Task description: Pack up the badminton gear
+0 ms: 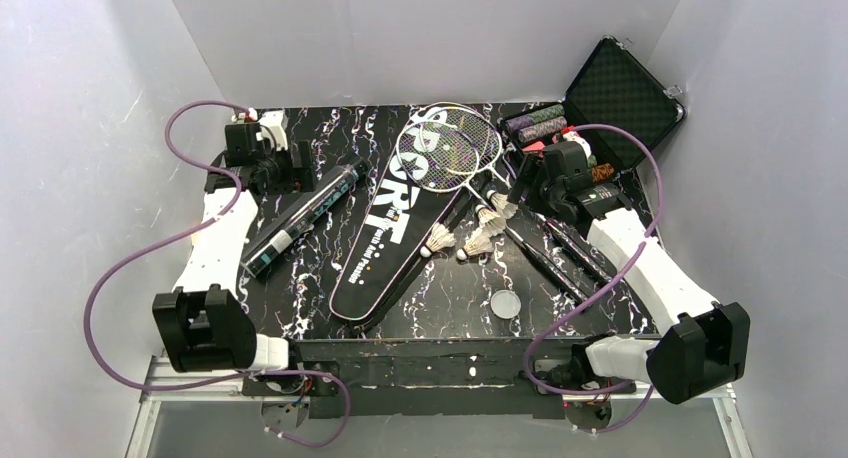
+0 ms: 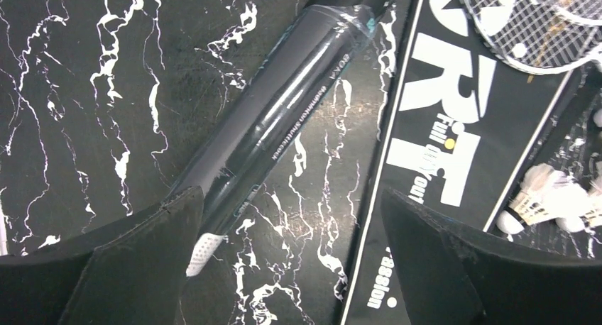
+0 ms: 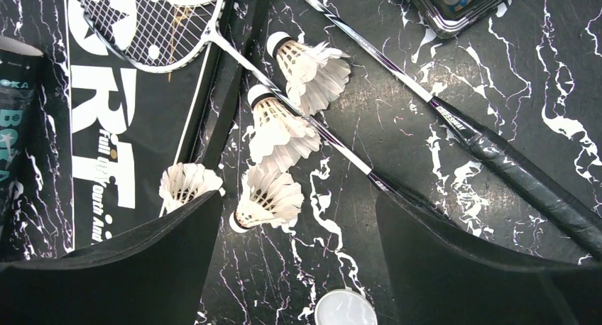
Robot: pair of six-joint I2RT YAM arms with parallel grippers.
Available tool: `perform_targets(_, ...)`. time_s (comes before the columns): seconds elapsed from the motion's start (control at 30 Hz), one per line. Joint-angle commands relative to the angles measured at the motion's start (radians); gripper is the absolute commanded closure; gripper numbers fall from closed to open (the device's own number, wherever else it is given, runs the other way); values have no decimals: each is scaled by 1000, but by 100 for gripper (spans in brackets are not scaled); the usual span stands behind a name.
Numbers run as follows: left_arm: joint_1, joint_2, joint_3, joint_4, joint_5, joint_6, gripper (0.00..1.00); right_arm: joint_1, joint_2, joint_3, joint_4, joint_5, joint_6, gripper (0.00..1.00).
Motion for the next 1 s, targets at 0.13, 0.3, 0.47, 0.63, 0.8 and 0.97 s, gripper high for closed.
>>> perform_targets(0.13,1,109,71,-23,-17,27,2,-2,-19,-10,-8,-16,-7,11)
perform_targets(0.3,-2,187,106,-16,44,81,2,0,-29,-26,-13,-26,-9,11)
perform_targets(0.47,-43,320,198,-27,22,103,2,8,-44,-44,-17,-43,-3,10)
perform_targets(0.63,-104,427,272,-5,-17,135,2,20,-65,-66,-8,-50,-1,10)
perform_targets(0.8,-108,500,294,-1,-2,299,2,27,-67,-62,-20,-61,-4,10)
perform_targets(0.97,-90,434,191,28,-16,482,2,29,-72,-61,-14,-77,-7,9)
